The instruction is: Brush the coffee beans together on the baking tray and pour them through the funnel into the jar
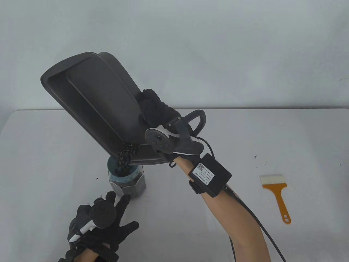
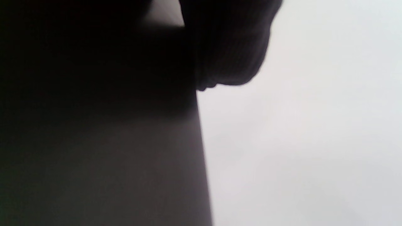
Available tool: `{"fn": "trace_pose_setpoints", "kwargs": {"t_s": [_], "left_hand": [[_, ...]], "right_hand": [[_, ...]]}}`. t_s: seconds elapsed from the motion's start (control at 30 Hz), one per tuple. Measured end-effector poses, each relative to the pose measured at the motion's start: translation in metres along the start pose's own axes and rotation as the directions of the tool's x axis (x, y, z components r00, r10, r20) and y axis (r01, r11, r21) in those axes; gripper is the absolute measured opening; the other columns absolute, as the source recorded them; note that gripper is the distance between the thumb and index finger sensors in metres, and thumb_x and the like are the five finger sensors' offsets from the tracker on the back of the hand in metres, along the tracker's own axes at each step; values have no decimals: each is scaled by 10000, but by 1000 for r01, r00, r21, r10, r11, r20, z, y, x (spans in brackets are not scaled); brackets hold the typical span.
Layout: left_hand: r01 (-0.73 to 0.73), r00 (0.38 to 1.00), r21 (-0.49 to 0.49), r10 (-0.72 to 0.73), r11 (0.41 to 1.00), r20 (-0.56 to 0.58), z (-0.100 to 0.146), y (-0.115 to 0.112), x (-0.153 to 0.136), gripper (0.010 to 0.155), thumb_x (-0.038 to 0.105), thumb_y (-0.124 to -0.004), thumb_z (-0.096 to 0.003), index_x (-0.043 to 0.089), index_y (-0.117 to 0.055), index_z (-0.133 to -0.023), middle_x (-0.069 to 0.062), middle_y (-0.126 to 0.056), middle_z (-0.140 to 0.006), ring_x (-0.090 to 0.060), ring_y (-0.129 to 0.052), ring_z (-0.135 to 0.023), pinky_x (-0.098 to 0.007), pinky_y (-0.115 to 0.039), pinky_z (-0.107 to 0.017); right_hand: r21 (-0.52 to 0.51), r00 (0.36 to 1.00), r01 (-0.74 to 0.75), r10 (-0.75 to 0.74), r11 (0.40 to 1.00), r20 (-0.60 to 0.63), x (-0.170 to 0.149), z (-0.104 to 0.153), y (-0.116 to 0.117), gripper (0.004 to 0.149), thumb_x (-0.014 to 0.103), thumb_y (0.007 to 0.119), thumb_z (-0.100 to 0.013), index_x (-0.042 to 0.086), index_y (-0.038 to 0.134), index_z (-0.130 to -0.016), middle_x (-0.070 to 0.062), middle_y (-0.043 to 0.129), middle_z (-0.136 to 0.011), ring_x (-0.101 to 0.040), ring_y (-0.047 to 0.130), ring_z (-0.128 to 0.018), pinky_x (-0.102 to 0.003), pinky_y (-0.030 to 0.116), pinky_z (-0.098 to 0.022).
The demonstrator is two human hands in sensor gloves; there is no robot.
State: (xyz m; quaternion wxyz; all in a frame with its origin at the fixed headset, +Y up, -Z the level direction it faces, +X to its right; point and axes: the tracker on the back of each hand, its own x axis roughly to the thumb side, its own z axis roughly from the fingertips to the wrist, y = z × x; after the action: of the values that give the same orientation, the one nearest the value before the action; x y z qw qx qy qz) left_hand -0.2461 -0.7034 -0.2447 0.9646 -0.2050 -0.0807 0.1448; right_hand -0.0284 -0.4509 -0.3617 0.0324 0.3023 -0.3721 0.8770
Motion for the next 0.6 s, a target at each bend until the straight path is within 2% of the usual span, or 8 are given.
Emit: {"fn": "trace_pose_setpoints", "kwargs": {"t_s": [0.37, 0.6], "left_hand": [[-1, 1000, -1, 1, 1000, 3, 0, 0, 0, 917, 847, -547, -409, 451, -157, -1139, -134, -87, -1220, -582, -188, -1130, -703, -286, -792], [0, 1000, 1, 0, 1000, 3, 0, 0, 0, 916, 846, -547, -411, 451, -154, -1138, -132, -86, -1219, -580, -187, -1132, -702, -286, -793]], "right_hand": [[-81, 986, -88, 98, 993, 131, 22, 8, -10, 208, 458, 693, -645, 334, 828, -546, -10, 758, -895, -88, 989, -676, -172, 976, -475], [-117, 980, -94, 112, 989, 164, 29, 11, -11, 200, 460, 690, -648, 338, 820, -556, -8, 759, -896, -81, 988, -679, -167, 977, -477]]}}
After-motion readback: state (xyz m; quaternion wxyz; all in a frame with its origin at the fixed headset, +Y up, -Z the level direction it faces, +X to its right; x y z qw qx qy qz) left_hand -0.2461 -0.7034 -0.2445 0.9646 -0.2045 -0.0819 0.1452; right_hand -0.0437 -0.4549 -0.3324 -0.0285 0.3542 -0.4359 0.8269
